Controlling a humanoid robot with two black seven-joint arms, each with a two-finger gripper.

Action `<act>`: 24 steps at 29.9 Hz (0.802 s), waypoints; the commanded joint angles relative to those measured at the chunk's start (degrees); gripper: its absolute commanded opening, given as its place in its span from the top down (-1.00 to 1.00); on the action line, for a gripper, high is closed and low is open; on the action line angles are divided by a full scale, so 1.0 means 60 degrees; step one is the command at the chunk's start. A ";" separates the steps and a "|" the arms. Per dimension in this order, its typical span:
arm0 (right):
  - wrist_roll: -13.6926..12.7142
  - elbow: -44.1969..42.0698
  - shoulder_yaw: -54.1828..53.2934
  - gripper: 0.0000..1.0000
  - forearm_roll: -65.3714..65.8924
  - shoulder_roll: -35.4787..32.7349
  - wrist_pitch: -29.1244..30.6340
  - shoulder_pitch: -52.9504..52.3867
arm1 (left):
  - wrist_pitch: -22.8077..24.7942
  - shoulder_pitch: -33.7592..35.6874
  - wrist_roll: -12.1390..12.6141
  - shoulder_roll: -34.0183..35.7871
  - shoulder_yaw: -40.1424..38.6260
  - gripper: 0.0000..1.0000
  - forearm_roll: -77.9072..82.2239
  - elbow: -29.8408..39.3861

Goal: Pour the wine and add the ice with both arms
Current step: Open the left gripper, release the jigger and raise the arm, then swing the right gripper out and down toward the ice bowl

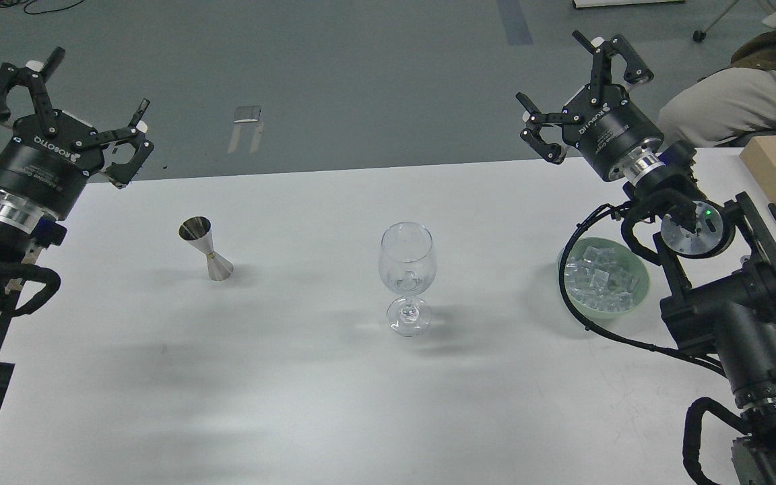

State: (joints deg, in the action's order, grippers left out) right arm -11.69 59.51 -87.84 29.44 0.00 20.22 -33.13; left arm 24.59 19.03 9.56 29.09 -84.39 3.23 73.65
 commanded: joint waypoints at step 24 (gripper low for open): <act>0.0527 -0.0674 0.0020 -1.00 0.0088 0.0000 0.0058 -0.0968 | -0.0056 0.2117 -0.0084 -0.0305 0.1614 -0.95 0.0853 -0.0191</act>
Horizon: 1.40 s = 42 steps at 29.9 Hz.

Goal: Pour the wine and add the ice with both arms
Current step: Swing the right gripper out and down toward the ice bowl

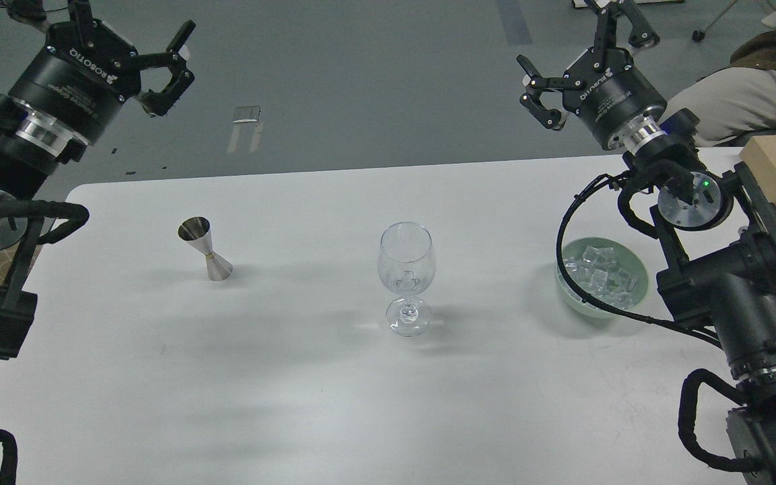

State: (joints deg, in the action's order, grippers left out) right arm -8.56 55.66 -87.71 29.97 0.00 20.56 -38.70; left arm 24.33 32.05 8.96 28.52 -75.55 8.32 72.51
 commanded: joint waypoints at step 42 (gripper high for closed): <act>-0.0068 0.0040 0.0978 -1.00 0.1611 -0.0159 -0.0116 0.0093 | -0.0012 -0.0831 0.0015 -0.0798 0.0359 -0.95 -0.0025 -0.0176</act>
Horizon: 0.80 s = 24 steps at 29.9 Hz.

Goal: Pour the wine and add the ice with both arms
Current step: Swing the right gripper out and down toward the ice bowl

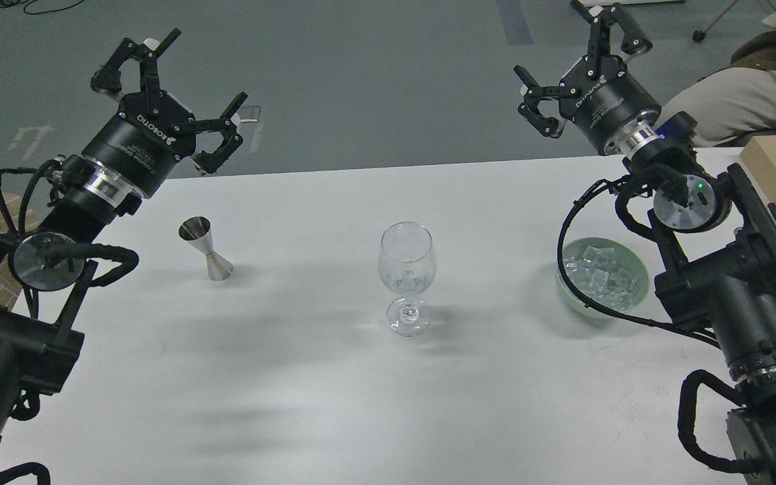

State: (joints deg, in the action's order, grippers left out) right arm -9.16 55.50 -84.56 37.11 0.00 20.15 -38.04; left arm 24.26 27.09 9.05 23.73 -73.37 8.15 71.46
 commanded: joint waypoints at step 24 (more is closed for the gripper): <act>0.0179 0.0973 0.5302 -1.00 0.2413 -0.4642 -0.1264 -0.0544 | 0.0015 -0.0004 0.0000 0.0001 -0.0033 -0.95 0.0019 0.0014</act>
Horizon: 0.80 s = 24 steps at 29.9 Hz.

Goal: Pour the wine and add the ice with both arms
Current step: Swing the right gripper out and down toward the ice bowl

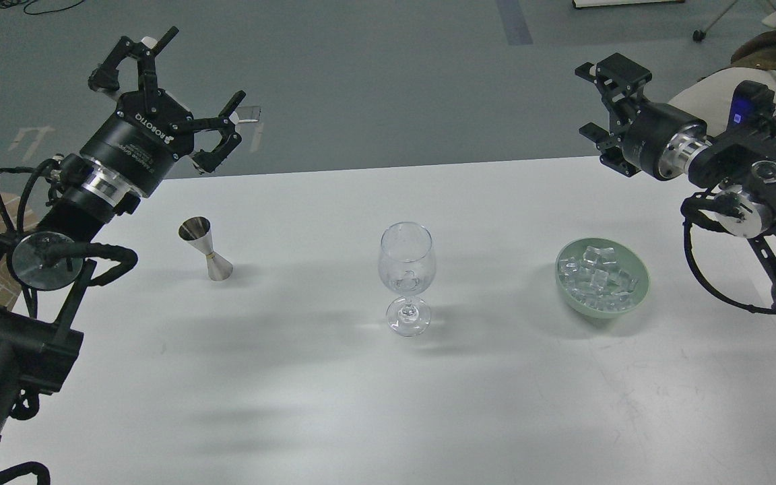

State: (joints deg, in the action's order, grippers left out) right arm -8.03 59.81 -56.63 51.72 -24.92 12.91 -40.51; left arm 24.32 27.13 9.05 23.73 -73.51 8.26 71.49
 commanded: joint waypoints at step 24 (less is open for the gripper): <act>-0.0448 0.3390 0.2040 -1.00 0.1911 -0.3360 0.0148 -0.0015 | 0.0005 0.0005 0.0000 0.0015 -0.0067 -0.95 0.0015 0.0083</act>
State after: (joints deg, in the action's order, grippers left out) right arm -10.79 78.43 -44.68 61.47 -43.86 13.68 -40.70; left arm 24.32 27.17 9.05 23.80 -73.91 8.35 71.96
